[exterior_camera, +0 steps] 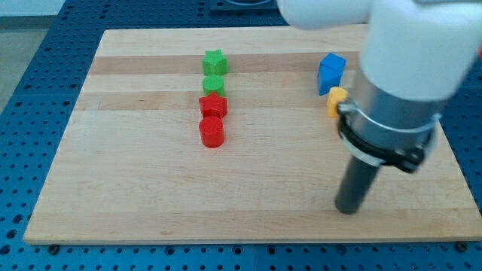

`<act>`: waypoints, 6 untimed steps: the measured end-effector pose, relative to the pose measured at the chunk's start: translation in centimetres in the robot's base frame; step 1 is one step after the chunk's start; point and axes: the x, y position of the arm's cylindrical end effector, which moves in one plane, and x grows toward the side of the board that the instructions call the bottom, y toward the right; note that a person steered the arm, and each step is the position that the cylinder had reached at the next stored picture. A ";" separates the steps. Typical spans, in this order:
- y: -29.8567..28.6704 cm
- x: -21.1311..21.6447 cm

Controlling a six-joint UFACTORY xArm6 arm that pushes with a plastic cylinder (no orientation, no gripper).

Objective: Slide yellow hexagon to yellow heart

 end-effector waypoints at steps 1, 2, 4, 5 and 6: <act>6.1 -4.7; 6.5 -5.1; 5.7 -11.0; 4.7 -12.3; 4.5 -12.3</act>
